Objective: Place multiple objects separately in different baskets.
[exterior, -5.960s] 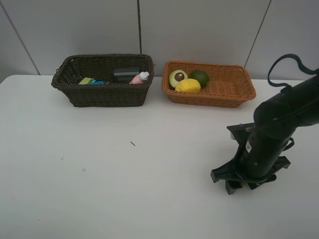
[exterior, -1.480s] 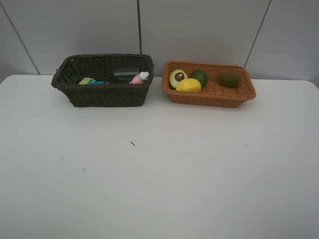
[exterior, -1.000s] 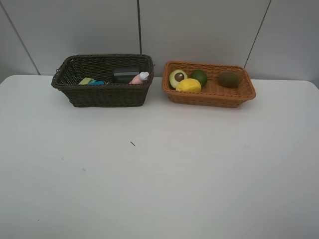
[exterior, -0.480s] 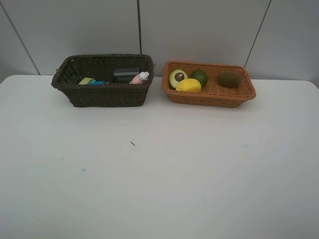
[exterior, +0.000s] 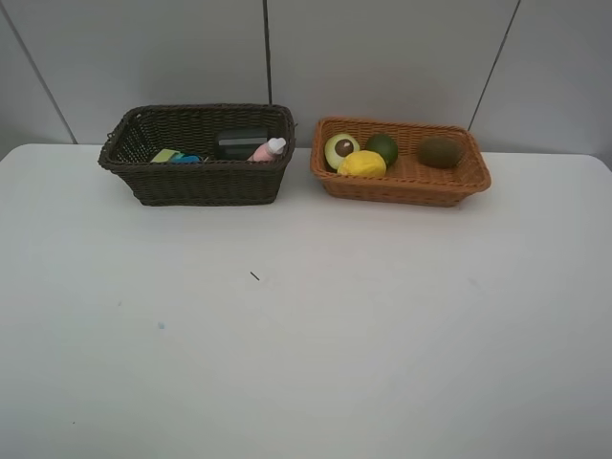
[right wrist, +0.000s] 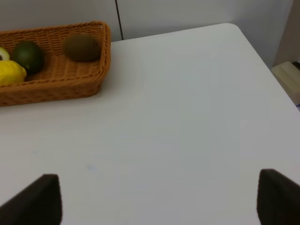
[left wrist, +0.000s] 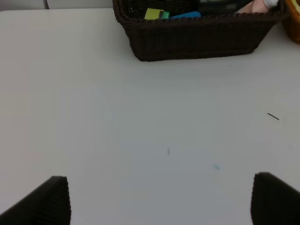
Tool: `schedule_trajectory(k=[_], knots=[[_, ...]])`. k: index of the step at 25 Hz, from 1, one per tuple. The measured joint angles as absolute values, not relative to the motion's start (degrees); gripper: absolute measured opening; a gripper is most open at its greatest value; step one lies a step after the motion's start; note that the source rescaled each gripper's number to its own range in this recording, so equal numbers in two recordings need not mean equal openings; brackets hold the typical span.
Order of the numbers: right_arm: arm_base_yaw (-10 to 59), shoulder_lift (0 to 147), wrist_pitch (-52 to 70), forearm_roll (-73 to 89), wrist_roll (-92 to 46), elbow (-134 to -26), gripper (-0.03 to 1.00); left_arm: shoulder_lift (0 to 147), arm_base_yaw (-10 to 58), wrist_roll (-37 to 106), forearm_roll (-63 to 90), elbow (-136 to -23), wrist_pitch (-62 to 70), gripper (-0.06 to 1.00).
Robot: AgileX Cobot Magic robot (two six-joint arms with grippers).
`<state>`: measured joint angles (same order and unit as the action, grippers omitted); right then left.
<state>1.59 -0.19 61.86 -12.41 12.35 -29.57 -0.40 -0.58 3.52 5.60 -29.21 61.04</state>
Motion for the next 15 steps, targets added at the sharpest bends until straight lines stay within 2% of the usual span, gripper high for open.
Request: schedule_trajectory(k=[15], knots=[[1.59,-0.19,61.86,-12.41,12.35,-29.57,0.98,-0.4,-0.58,3.52,5.6,-29.21,61.04,0.99]])
